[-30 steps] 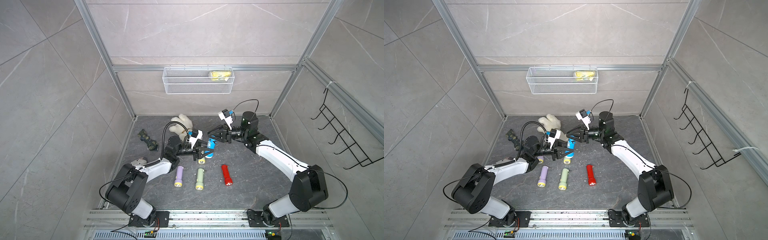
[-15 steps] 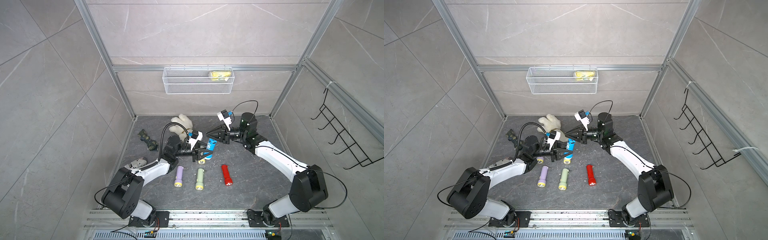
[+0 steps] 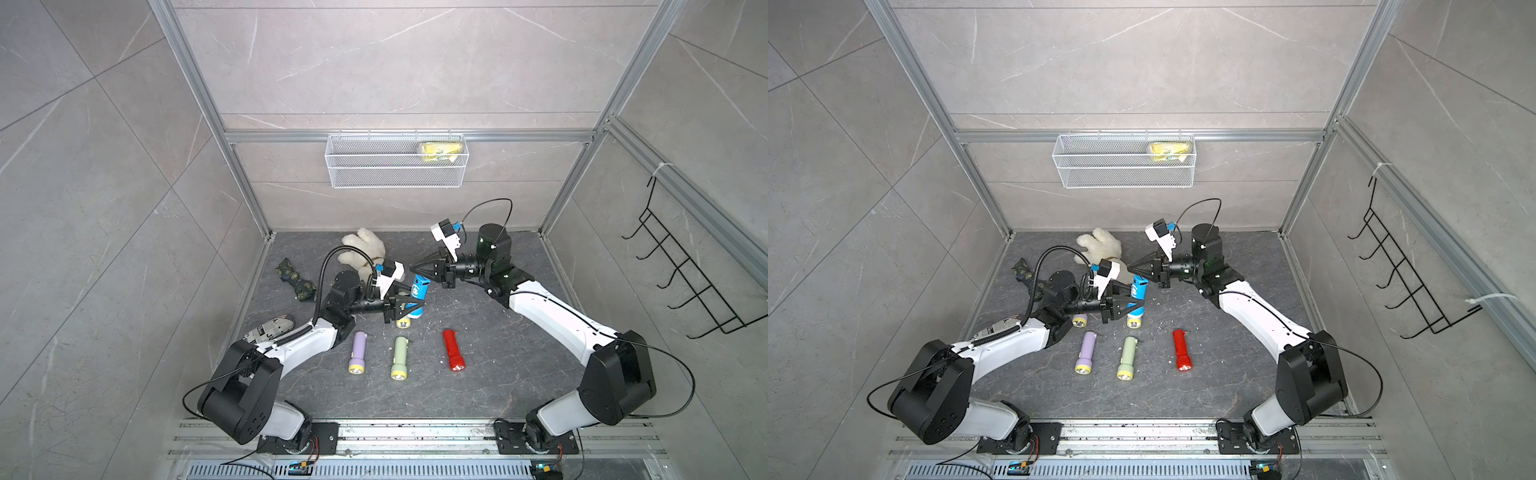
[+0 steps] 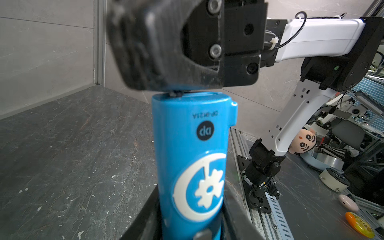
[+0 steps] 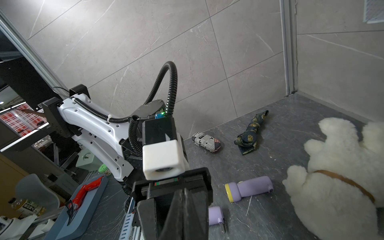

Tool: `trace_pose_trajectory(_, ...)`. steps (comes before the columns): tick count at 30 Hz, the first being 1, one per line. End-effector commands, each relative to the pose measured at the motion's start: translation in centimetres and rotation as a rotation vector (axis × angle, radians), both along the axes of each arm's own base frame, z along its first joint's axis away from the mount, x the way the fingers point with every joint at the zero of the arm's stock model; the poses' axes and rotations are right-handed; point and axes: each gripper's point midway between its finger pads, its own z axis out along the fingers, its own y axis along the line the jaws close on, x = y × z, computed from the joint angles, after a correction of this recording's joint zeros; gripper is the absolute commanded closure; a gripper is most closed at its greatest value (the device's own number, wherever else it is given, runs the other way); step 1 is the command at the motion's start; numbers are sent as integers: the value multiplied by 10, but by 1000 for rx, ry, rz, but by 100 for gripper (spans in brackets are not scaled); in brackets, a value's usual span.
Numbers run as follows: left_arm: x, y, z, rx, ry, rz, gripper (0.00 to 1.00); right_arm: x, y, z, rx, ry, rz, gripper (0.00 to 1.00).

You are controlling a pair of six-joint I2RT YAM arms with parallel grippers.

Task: Close the plug at the bottom of the flashlight
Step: Close the plug of the flashlight.

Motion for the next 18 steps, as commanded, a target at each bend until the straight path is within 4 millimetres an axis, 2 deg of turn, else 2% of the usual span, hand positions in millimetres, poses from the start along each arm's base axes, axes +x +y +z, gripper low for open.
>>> trace_pose_trajectory(1, -26, 7, 89, -177, -371, -25, 100, 22, -7, -30, -83, 137, -136, 88)
trace_pose_trajectory(3, -27, 7, 86, -166, -373, -22, 100, 33, -16, -26, -76, 145, -199, 80)
trace_pose_trajectory(6, -30, 6, 86, -164, -378, -28, 100, 35, -23, -22, -68, 146, -219, 65)
trace_pose_trajectory(8, -30, 6, 86, -162, -379, -27, 100, 34, -26, -21, -64, 146, -223, 59)
trace_pose_trajectory(11, -31, 5, 83, -151, -385, -28, 100, 32, -29, -22, -67, 150, -226, 56)
trace_pose_trajectory(18, -32, -1, 75, -103, -399, -14, 100, 41, -37, -42, -121, 185, -294, 54)
